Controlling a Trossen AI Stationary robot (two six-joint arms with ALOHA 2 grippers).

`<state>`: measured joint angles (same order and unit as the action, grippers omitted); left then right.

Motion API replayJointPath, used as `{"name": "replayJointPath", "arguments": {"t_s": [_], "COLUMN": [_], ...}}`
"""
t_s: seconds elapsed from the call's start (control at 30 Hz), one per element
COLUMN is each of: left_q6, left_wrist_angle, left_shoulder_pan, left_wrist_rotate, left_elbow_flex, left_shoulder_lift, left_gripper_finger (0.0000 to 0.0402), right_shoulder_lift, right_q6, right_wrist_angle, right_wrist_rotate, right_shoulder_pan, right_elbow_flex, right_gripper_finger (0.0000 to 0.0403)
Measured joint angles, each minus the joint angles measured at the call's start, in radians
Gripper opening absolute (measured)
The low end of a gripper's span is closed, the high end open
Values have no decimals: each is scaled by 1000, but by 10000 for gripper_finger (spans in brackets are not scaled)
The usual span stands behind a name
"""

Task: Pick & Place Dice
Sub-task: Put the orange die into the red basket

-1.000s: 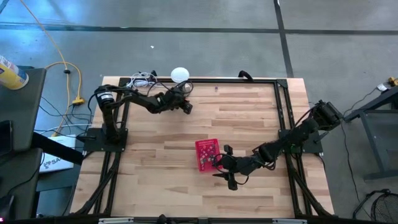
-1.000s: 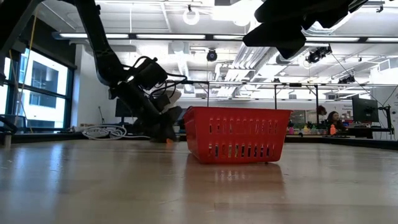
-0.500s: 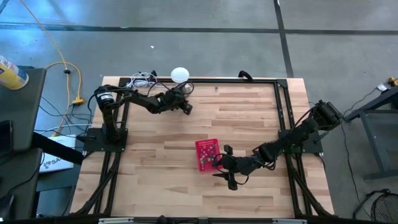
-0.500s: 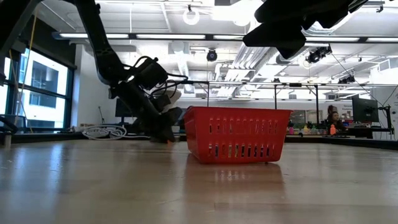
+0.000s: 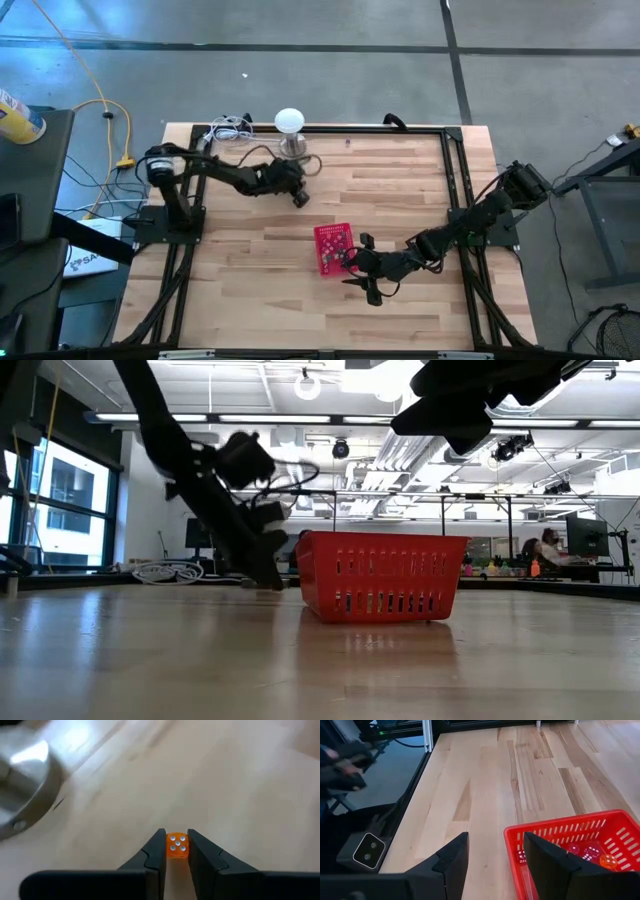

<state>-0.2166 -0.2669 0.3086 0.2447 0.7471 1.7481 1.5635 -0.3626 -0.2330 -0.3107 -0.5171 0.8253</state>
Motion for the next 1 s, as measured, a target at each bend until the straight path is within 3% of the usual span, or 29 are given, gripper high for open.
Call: {"name": "replayJointPath", "arguments": {"t_s": [0.23,0.43,0.7,0.83,1.0], "left_q6": [63,70,97,185,222], "left_wrist_angle": [157,94,-172,-327,-472], "left_shoulder_pan": [-163,-356,-546,-578,-573], "left_wrist_rotate": [29,-36,-67,-80,-11], "left_elbow_flex": [2,3,5,5,5], "left_shoulder_lift": [-195,-255,-178,-68,2], "left_gripper_finger": [51,51,51,53,81], "right_shoulder_lift": [0,0,0,0,0], "right_q6": [-10,-11,-10,-8,-8], "right_wrist_angle": [5,4,-4,-10,-3], "right_wrist_rotate": [1,-4,-4,-4,-4], "right_shoulder_pan": [0,0,0,0,0], "right_elbow_flex": [0,0,0,0,0], "right_gripper_finger": [179,179,179,179,179]}}
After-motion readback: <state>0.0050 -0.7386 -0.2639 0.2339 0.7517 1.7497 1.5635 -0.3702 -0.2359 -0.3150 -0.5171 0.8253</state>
